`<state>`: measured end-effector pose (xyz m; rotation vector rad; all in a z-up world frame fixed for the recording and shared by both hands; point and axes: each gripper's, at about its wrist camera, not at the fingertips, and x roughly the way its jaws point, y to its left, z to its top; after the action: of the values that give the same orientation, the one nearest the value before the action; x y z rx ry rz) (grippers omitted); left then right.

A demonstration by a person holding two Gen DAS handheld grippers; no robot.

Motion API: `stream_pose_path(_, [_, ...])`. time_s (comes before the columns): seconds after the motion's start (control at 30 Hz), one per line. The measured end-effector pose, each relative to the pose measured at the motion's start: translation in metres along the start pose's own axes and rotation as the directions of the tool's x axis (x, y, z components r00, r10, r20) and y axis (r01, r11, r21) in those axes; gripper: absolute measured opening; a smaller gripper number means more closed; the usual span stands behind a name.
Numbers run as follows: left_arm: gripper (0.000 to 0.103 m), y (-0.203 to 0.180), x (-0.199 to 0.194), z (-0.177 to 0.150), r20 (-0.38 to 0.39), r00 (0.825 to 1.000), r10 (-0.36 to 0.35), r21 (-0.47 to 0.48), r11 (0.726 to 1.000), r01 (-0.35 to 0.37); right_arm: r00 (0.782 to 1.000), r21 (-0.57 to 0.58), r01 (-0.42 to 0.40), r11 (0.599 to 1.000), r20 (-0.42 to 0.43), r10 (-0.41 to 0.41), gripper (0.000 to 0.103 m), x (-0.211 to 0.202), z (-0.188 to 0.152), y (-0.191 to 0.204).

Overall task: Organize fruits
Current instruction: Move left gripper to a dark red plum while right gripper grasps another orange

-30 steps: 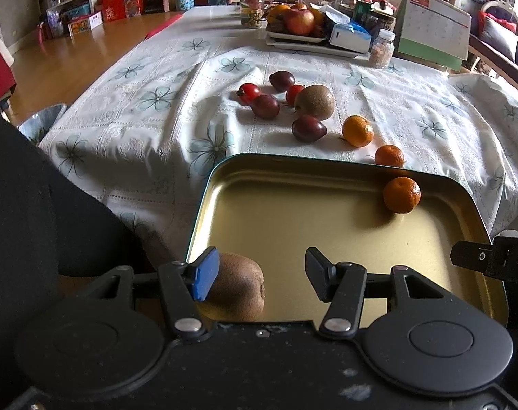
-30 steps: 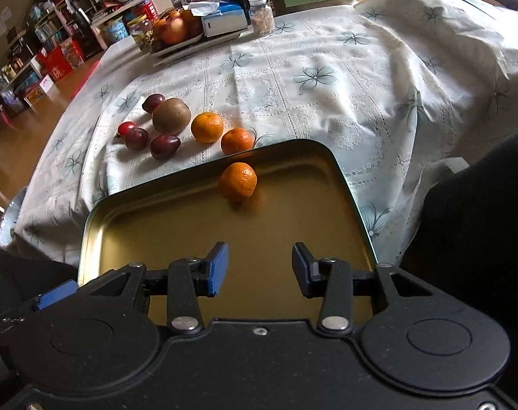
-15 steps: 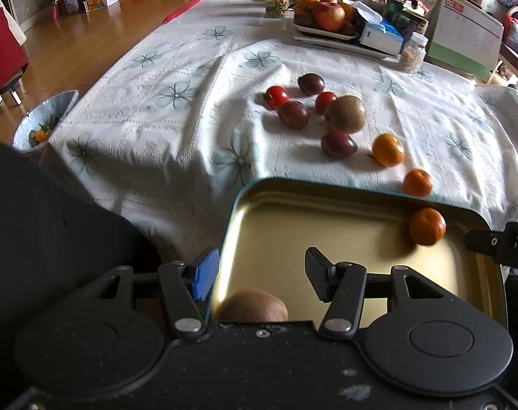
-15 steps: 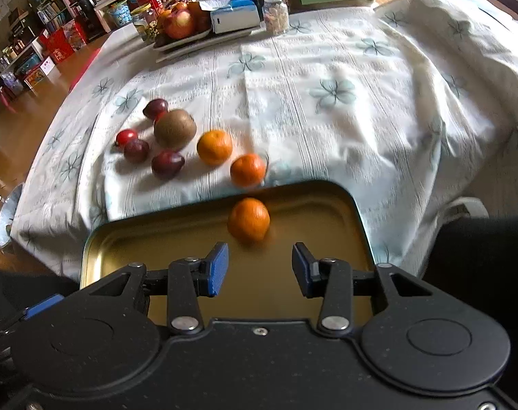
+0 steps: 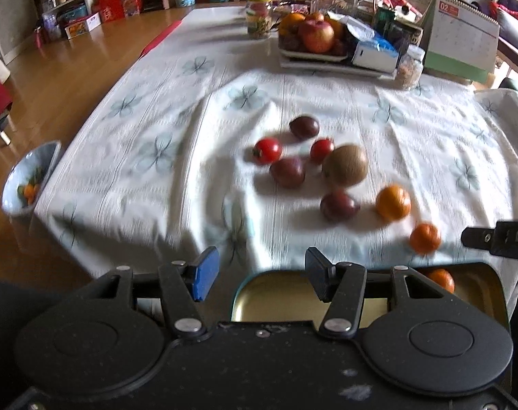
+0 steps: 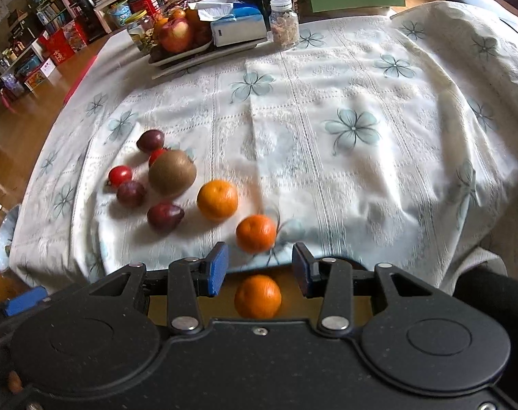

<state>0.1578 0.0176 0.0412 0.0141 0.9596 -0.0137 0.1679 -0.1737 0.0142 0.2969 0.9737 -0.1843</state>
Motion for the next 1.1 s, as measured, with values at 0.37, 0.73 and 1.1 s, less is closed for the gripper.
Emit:
stream_pose_path(0.37, [0.058, -0.007, 0.034, 0.051, -0.017, 1.0, -0.005, -0.005, 1.0, 0.005, 0.998, -0.016, -0.004, 1.0, -0.061, 0.003, 0.051, 0.033, 0.018, 0.006])
stream_pose_path(0.73, [0.057, 0.0, 0.068, 0.055, -0.108, 0.993, -0.037, -0.057, 0.998, 0.031, 0.993, -0.053, 0.037, 0.998, -0.11, -0.043, 0.051, 0.066, 0.018, 0.012])
stream_pose_path(1.1, [0.057, 0.005, 0.085, 0.055, -0.165, 0.983, -0.082, -0.108, 0.992, 0.064, 0.989, -0.127, 0.073, 0.989, -0.116, -0.088, 0.048, 0.087, 0.012, 0.024])
